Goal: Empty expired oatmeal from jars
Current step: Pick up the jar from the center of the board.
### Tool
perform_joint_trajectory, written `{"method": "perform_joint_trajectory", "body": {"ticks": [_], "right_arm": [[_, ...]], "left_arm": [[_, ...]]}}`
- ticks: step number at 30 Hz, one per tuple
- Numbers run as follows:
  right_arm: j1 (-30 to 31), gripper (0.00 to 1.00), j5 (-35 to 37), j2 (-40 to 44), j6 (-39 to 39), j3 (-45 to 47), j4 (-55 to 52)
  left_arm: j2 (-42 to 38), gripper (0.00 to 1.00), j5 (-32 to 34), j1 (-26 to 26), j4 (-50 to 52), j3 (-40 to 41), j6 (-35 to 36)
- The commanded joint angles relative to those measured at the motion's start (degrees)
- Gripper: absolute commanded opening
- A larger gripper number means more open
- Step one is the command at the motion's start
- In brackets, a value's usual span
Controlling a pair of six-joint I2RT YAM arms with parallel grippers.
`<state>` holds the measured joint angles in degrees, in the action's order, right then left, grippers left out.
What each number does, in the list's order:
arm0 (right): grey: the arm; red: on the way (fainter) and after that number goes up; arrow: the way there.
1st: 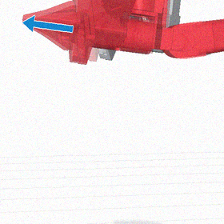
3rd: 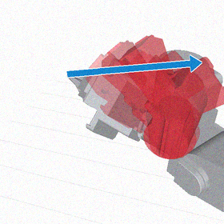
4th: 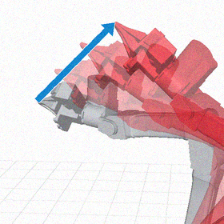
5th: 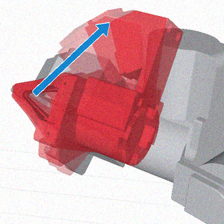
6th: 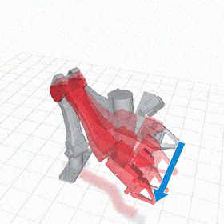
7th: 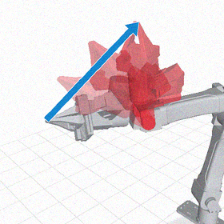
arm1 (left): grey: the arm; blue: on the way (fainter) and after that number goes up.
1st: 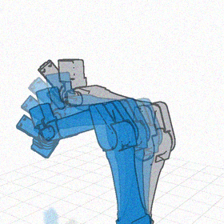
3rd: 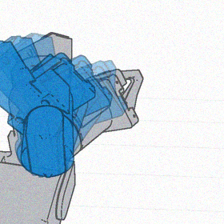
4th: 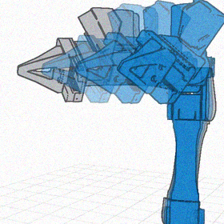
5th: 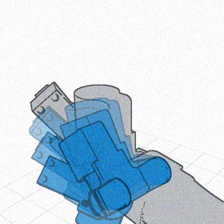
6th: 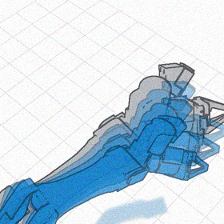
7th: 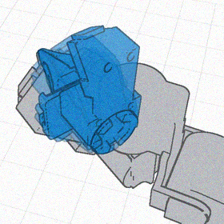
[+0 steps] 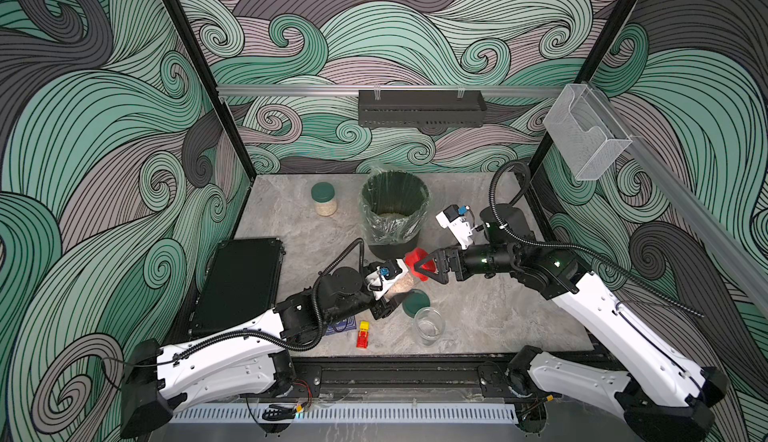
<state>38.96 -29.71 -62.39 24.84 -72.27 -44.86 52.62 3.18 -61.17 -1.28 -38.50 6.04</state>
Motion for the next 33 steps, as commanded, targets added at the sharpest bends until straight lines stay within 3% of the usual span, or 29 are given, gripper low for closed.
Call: {"method": "perform_joint_trajectory", "body": {"ticks": [1,12,18,21,24,29,33], "right_arm": [[0.2,0.92,-2.2,-1.5,-0.2,-1.9,-2.2],[0.3,0.68,-8.2,-2.4,-0.5,-2.7,2.8],[0.2,0.71,-16.4,-1.9,-19.6,-3.5,8.7],[0.2,0.62,-20.6,-0.4,-27.6,0.8,15.9],[0.2,0.66,-21.3,-0.2,-33.7,3.4,20.1],[0.2,0.99,-22.6,-2.6,-37.5,-0.1,15.5],[0.2,0.99,-20.1,-1.9,-32.8,-3.4,10.7]], "left_arm": [[-1.6,0.63,-1.1,-0.1,-1.0,-2.0,0.9],[-1.6,0.63,-3.0,-0.3,1.1,-3.4,1.0],[-3.1,0.63,-6.2,-0.4,2.4,-4.5,-1.6],[-4.4,0.62,-7.3,-0.4,1.6,-4.5,-2.3],[-5.1,0.62,-7.5,-0.4,1.8,-4.7,-2.8],[-5.7,0.62,-7.5,-0.4,2.1,-4.4,-3.0],[-6.6,0.62,-6.3,-0.4,0.8,-3.1,-3.1]]}}
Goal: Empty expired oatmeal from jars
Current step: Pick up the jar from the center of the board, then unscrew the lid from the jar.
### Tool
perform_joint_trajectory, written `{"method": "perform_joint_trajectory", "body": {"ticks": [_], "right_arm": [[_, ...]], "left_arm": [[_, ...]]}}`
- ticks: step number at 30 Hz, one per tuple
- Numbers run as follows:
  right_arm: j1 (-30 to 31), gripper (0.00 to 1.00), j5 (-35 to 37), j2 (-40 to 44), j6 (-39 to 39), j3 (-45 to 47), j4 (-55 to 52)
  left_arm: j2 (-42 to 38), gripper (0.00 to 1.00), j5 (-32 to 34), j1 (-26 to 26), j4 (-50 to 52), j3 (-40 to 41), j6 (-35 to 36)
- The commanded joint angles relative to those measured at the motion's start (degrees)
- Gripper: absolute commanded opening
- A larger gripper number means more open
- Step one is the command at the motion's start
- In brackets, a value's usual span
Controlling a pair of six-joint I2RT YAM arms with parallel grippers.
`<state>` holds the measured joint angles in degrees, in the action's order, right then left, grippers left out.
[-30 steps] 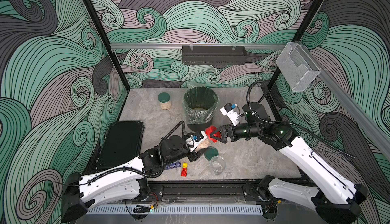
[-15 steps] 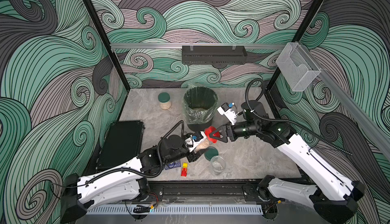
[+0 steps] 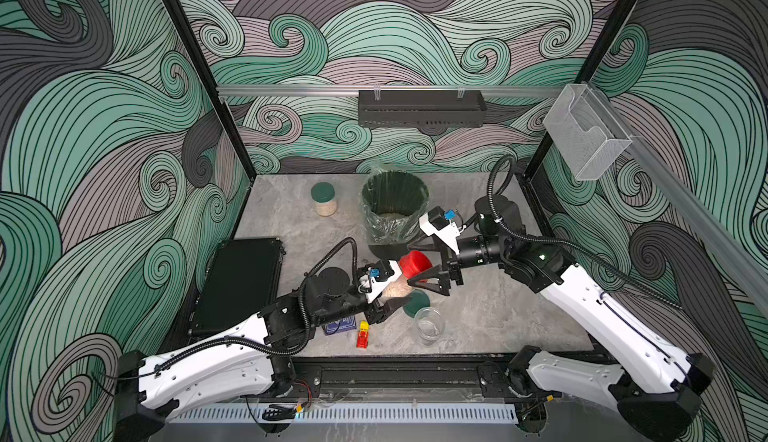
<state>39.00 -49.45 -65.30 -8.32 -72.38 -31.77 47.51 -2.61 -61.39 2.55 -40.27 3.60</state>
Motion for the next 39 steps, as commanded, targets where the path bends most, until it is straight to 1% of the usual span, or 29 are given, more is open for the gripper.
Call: {"method": "perform_joint_trajectory", "body": {"ticks": [1,4,6,8,10,13,15,19,24,28,32,36,39], "right_arm": [[0.1,0.99,2.3,1.4,2.6,-4.7,-4.0],[0.1,0.99,8.9,0.8,7.9,-10.8,-12.2],[0.1,0.98,12.6,-0.5,13.3,-14.9,-16.6],[0.1,0.92,15.5,-2.5,20.1,-19.1,-21.1],[0.1,0.89,18.9,-4.6,24.4,-22.6,-27.1],[0.2,0.89,22.4,-6.1,23.9,-27.2,-36.5],[0.1,0.89,23.4,-5.9,22.8,-28.0,-39.3],[0.2,0.91,20.6,-5.8,23.0,-26.7,-39.5],[1.2,0.91,16.6,-5.5,25.2,-23.9,-34.5],[2.9,0.96,17.0,-6.0,25.2,-23.2,-32.8],[4.1,0.97,16.9,-7.6,25.2,-22.9,-31.6],[5.5,0.92,16.8,-8.6,25.3,-23.1,-30.3],[6.1,0.84,16.3,-9.0,25.2,-23.2,-29.9]], "left_arm": [[-1.7,0.61,-0.5,-0.1,-3.7,-0.8,-0.6],[-1.7,0.61,-0.2,-0.2,-5.4,0.4,-0.2],[-1.7,0.61,0.4,-0.2,-7.5,1.5,-0.3],[-1.5,0.61,0.7,-0.2,-9.4,2.6,0.3],[-1.1,0.61,1.0,-0.2,-9.8,2.7,2.3],[-1.6,0.61,2.3,-0.2,-9.9,3.0,3.2],[-1.9,0.61,2.4,-0.2,-10.6,3.2,3.8],[-1.7,0.61,2.2,-0.2,-10.0,2.6,4.5],[-0.8,0.61,1.3,-0.2,-9.5,2.3,4.5],[-0.9,0.61,1.2,-0.1,-9.5,2.3,4.4],[-1.1,0.61,0.9,-0.2,-9.4,2.2,4.2],[-1.1,0.61,0.9,-0.2,-9.1,2.1,4.3],[-1.0,0.61,1.1,-0.2,-9.0,2.3,4.3]]}}
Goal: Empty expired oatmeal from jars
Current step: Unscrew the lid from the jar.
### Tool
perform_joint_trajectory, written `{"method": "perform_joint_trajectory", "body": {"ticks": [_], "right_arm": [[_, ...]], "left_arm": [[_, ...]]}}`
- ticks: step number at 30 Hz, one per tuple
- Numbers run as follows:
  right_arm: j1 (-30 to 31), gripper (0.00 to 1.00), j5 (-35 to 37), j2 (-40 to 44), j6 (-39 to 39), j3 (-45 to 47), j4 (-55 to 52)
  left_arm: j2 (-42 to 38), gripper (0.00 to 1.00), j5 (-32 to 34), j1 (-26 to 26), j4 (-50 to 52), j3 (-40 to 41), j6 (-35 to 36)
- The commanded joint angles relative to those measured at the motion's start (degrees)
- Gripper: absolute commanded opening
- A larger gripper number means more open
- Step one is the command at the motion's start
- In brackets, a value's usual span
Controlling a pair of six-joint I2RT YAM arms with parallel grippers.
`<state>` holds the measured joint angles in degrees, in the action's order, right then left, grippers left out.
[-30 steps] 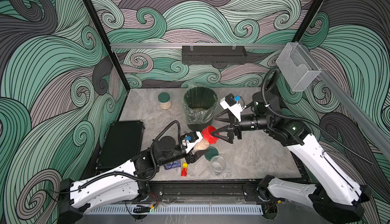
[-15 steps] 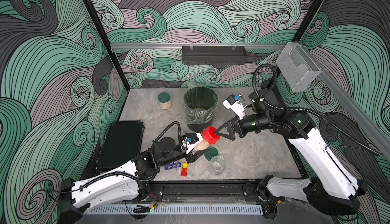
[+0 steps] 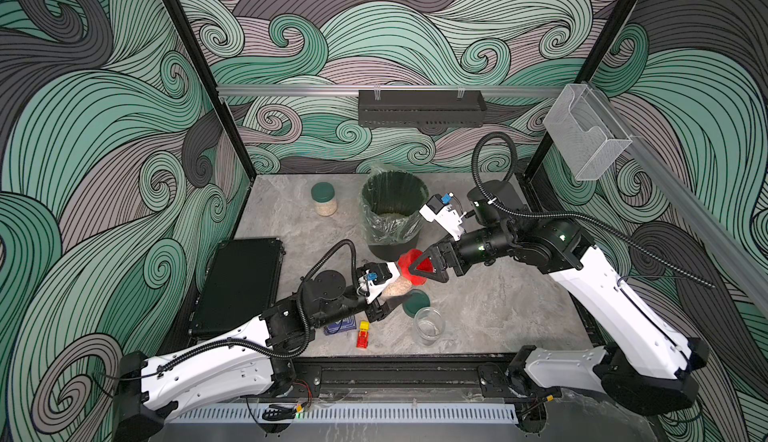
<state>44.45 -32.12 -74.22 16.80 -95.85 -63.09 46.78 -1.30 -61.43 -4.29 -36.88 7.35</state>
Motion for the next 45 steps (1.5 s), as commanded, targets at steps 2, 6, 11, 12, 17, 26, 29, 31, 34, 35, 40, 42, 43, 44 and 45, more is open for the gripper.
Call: {"method": "perform_joint_trajectory", "body": {"ticks": [2,6,11,12,17,26,29,31,34,35,40,42,43,44,45], "right_arm": [[1.0,0.8,-1.3,-0.4,0.0,0.4,1.5],[1.5,0.7,-2.0,-0.3,-0.4,0.7,1.7],[1.6,0.5,-4.1,0.5,-4.9,2.1,3.7],[1.6,0.47,-4.4,0.3,-6.8,1.8,3.6],[1.3,0.42,-11.3,-0.4,-20.9,1.9,6.2],[-2.4,0.62,-23.9,2.0,-53.7,6.8,6.7],[-2.6,0.79,-21.3,2.0,-55.6,7.4,6.6],[-2.7,0.97,-20.2,1.9,-54.7,7.3,6.6],[-2.6,0.99,-18.7,2.3,-50.2,5.9,5.9],[-2.6,0.99,-18.2,1.9,-48.8,4.1,4.1],[-2.3,0.99,-14.8,0.4,-35.4,-2.3,1.2],[-2.2,0.99,-10.1,0.5,-26.8,-4.2,1.0],[-2.2,0.99,-5.9,0.5,-21.8,-5.0,1.1],[-2.2,0.99,-0.6,0.5,-15.7,-6.0,0.6],[-2.3,0.99,3.2,0.3,-11.5,-6.9,-0.8]], "left_arm": [[-0.3,0.61,0.0,-0.2,-2.1,-1.1,0.6],[-0.3,0.61,0.4,-0.2,-1.9,-1.2,0.6],[-0.1,0.61,0.6,-0.2,-1.7,-1.2,-0.2],[-0.1,0.61,0.7,-0.2,-1.7,-1.2,-0.5],[-0.2,0.61,0.1,-0.2,-1.8,-1.7,-1.7],[-1.5,0.6,-1.5,-0.2,-2.1,-1.4,-4.0],[-2.4,0.6,-1.6,-0.2,-2.4,-0.9,-4.3],[-2.9,0.61,-1.4,-0.2,-2.9,-0.5,-4.3],[-2.9,0.61,-0.9,-0.2,-3.7,-0.1,-4.2],[-2.8,0.61,-0.9,-0.2,-3.9,0.0,-4.2],[-1.5,0.61,-1.4,-0.2,-5.7,0.8,-4.1],[-1.1,0.61,-1.1,-0.2,-5.9,0.7,-4.0],[-1.1,0.61,-0.9,-0.2,-6.1,0.7,-3.8],[-1.1,0.61,-0.8,-0.2,-6.2,0.6,-3.6],[-1.1,0.61,-0.4,-0.2,-6.2,0.5,-3.3]]}}
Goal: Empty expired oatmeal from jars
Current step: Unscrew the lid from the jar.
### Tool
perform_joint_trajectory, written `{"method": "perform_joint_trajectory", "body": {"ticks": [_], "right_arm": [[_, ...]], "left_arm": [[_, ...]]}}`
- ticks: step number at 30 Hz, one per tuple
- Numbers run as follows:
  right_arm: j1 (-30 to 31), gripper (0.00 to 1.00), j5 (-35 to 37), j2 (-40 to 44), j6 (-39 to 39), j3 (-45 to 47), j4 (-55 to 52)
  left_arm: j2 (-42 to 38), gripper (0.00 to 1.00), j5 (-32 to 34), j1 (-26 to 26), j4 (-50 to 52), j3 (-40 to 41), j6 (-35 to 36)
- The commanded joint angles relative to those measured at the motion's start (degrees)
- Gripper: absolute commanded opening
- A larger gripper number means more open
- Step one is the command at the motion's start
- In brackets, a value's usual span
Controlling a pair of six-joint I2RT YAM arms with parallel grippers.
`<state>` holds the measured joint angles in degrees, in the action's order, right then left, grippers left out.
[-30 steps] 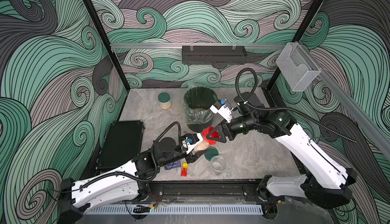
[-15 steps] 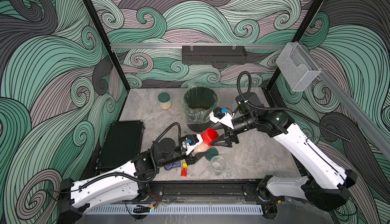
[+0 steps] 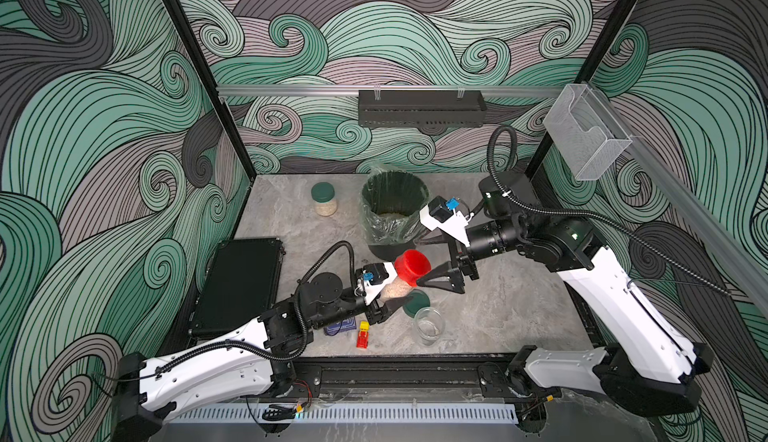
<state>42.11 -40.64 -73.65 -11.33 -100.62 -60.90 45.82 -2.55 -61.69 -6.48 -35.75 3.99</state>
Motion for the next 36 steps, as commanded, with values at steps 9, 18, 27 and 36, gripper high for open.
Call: {"method": "perform_joint_trajectory", "body": {"ticks": [9,18,27,36], "right_arm": [[2.7,0.99,18.3,4.5,26.9,1.9,-8.1],[6.1,0.99,15.4,2.5,28.6,3.8,-2.6],[6.4,0.99,16.1,-0.8,23.8,3.2,-3.1],[6.5,0.62,10.3,-2.6,22.8,2.3,-3.0]], "left_arm": [[-0.1,0.61,2.2,0.0,-2.8,-1.2,1.4],[1.8,0.61,1.6,0.1,-2.2,-2.3,1.4],[1.7,0.62,1.5,0.1,-1.9,-2.3,1.2],[1.8,0.62,2.0,0.0,-1.5,-2.3,1.0]]}}
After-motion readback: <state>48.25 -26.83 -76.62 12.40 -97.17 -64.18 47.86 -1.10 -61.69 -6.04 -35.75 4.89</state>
